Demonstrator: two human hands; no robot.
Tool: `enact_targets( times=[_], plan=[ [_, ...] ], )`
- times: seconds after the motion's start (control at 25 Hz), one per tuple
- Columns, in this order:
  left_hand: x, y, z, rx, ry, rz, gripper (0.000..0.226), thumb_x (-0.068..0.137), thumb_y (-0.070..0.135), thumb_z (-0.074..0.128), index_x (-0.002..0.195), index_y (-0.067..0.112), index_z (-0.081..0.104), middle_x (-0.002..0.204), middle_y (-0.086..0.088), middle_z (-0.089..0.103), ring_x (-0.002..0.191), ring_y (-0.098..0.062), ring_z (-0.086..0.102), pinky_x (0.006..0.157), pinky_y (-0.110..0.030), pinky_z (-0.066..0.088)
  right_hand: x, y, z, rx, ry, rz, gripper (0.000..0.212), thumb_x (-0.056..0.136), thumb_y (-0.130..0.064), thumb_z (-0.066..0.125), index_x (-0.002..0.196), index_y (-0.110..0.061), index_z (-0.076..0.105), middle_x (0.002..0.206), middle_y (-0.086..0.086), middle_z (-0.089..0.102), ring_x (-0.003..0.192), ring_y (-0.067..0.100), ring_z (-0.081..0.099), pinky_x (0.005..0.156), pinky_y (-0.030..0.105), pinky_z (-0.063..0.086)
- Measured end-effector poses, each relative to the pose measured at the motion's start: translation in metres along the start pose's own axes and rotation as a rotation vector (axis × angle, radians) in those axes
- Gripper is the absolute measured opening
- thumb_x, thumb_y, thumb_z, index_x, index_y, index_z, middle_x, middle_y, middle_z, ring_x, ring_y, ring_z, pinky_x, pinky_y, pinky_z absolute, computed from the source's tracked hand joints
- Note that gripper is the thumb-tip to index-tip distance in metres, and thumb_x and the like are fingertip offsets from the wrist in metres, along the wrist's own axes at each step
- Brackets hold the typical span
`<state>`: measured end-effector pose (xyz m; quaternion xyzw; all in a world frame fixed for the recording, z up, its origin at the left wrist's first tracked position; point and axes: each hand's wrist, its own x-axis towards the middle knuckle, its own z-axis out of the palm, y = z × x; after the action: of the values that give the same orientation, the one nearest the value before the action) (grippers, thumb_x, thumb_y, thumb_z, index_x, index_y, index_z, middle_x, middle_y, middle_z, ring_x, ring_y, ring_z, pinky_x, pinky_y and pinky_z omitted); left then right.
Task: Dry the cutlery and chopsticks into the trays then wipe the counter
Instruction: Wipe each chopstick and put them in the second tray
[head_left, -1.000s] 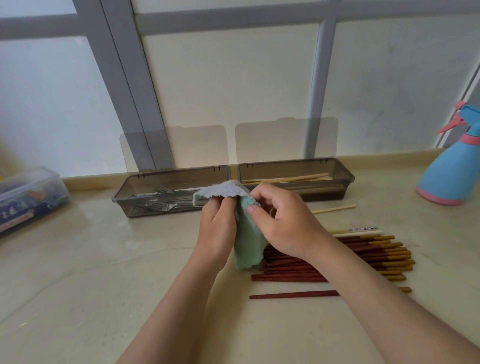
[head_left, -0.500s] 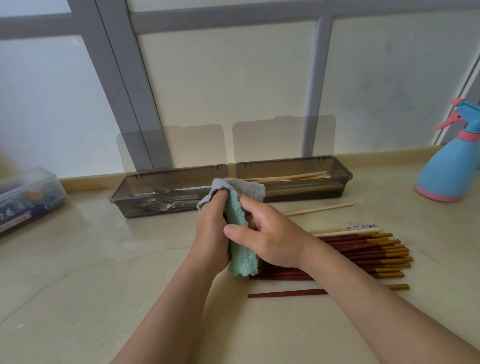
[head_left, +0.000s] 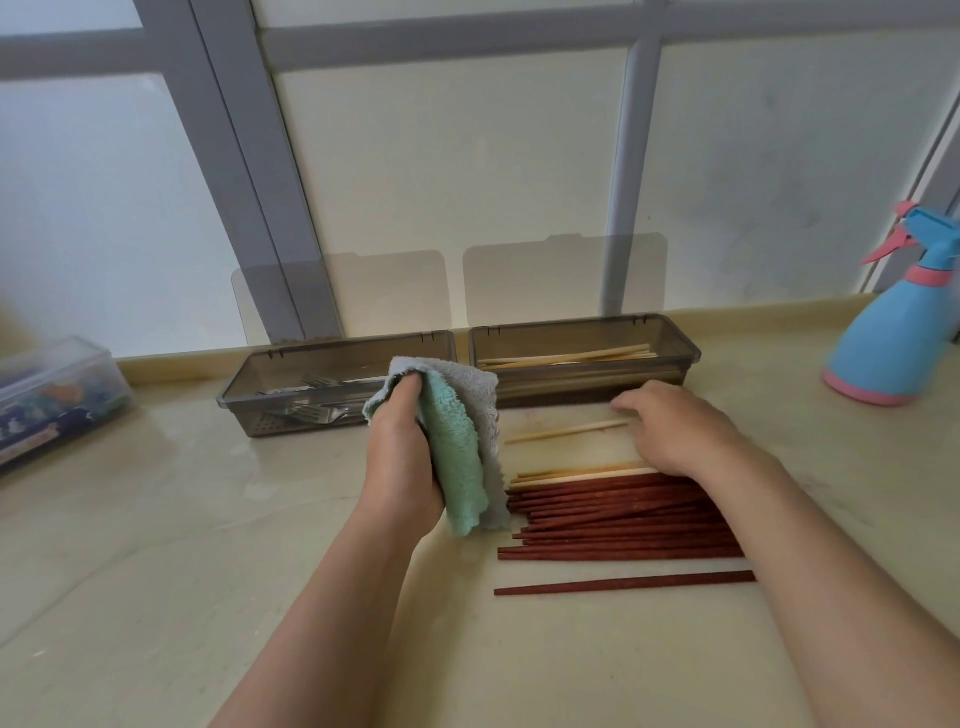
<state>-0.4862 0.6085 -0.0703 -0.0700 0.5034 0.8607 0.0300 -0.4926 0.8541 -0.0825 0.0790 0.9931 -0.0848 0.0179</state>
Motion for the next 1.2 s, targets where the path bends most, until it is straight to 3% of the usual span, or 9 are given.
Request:
enact_targets(
  times=[0.08, 0.16, 0.28, 0.44, 0.6, 0.68, 0.84, 1.0, 1.2],
  plan=[
    [0.0, 0.0, 0.0, -0.017, -0.001, -0.005, 0.037, 0.1, 0.037, 0.049, 0.095, 0.01, 0.073, 0.084, -0.012, 0.072, 0.08, -0.029, 0.068, 0.08, -0.042, 0.053, 0.003, 0.002, 0.001, 0.0, -0.001, -0.009, 0.042, 0.099, -0.012, 0.043, 0.129, -0.036, 0.061, 0.128, -0.003, 0.053, 0.116, 0.025, 0.054, 0.089, 0.041, 0.05],
    [0.001, -0.001, -0.001, -0.018, 0.001, -0.002, 0.038, 0.1, 0.037, 0.048, 0.098, 0.009, 0.073, 0.085, -0.013, 0.071, 0.082, -0.031, 0.066, 0.079, -0.042, 0.052, 0.005, 0.001, 0.002, -0.017, 0.06, 0.016, 0.03, 0.097, -0.012, 0.047, 0.106, -0.035, 0.064, 0.117, -0.004, 0.056, 0.103, 0.024, 0.055, 0.077, 0.037, 0.046],
    [0.001, -0.001, -0.002, -0.003, 0.023, -0.002, 0.038, 0.099, 0.038, 0.048, 0.102, 0.009, 0.072, 0.086, -0.012, 0.07, 0.082, -0.03, 0.065, 0.076, -0.041, 0.052, 0.005, -0.001, 0.004, -0.048, 0.112, 0.038, 0.022, 0.096, -0.013, 0.051, 0.086, -0.032, 0.055, 0.102, -0.007, 0.056, 0.092, 0.021, 0.053, 0.07, 0.034, 0.039],
    [0.0, 0.003, -0.001, -0.009, 0.073, -0.001, 0.036, 0.099, 0.039, 0.049, 0.099, 0.013, 0.073, 0.085, -0.008, 0.073, 0.081, -0.026, 0.068, 0.082, -0.042, 0.054, -0.003, -0.004, -0.006, -0.001, 0.168, 0.006, 0.019, 0.097, -0.014, 0.048, 0.087, -0.03, 0.049, 0.094, -0.011, 0.055, 0.09, 0.02, 0.051, 0.07, 0.036, 0.041],
    [0.004, 0.003, -0.002, 0.052, 0.18, 0.043, 0.027, 0.099, 0.037, 0.05, 0.095, 0.019, 0.069, 0.08, -0.003, 0.073, 0.083, -0.026, 0.069, 0.084, -0.044, 0.055, -0.017, -0.021, -0.017, 0.304, 0.255, -0.201, 0.015, 0.098, -0.017, 0.054, 0.089, -0.029, 0.055, 0.084, -0.01, 0.06, 0.08, 0.016, 0.058, 0.069, 0.035, 0.047],
    [0.004, 0.001, -0.001, 0.099, 0.216, 0.084, 0.024, 0.094, 0.039, 0.052, 0.099, 0.02, 0.068, 0.092, -0.008, 0.072, 0.093, -0.03, 0.068, 0.09, -0.048, 0.055, -0.027, -0.034, -0.016, 0.443, 0.207, -0.328, 0.015, 0.099, -0.015, 0.055, 0.089, -0.027, 0.058, 0.081, -0.007, 0.061, 0.073, 0.012, 0.057, 0.063, 0.031, 0.044],
    [0.0, -0.001, 0.002, 0.134, 0.179, 0.097, 0.051, 0.072, 0.051, 0.056, 0.111, 0.019, 0.065, 0.115, -0.017, 0.068, 0.108, -0.036, 0.066, 0.098, -0.058, 0.052, -0.035, -0.048, -0.009, 0.485, 0.094, -0.458, 0.017, 0.101, -0.015, 0.054, 0.091, -0.028, 0.058, 0.081, -0.008, 0.059, 0.069, 0.009, 0.053, 0.063, 0.024, 0.042],
    [0.0, -0.001, 0.002, 0.173, 0.204, 0.128, 0.02, 0.097, 0.038, 0.048, 0.101, 0.022, 0.058, 0.103, -0.009, 0.063, 0.091, -0.026, 0.064, 0.085, -0.045, 0.054, -0.038, -0.057, -0.002, 0.515, 0.046, -0.482, 0.016, 0.102, -0.018, 0.053, 0.091, -0.03, 0.055, 0.079, -0.007, 0.058, 0.063, 0.005, 0.049, 0.06, 0.022, 0.039],
    [-0.003, -0.004, 0.007, 0.21, 0.205, 0.183, 0.024, 0.105, 0.034, 0.038, 0.091, 0.022, 0.054, 0.09, -0.007, 0.054, 0.085, -0.027, 0.055, 0.083, -0.053, 0.052, -0.044, -0.071, 0.008, 0.597, 0.028, -0.487, 0.014, 0.101, -0.014, 0.053, 0.091, -0.025, 0.054, 0.076, -0.002, 0.059, 0.059, 0.008, 0.048, 0.058, 0.034, 0.04]
  ],
)
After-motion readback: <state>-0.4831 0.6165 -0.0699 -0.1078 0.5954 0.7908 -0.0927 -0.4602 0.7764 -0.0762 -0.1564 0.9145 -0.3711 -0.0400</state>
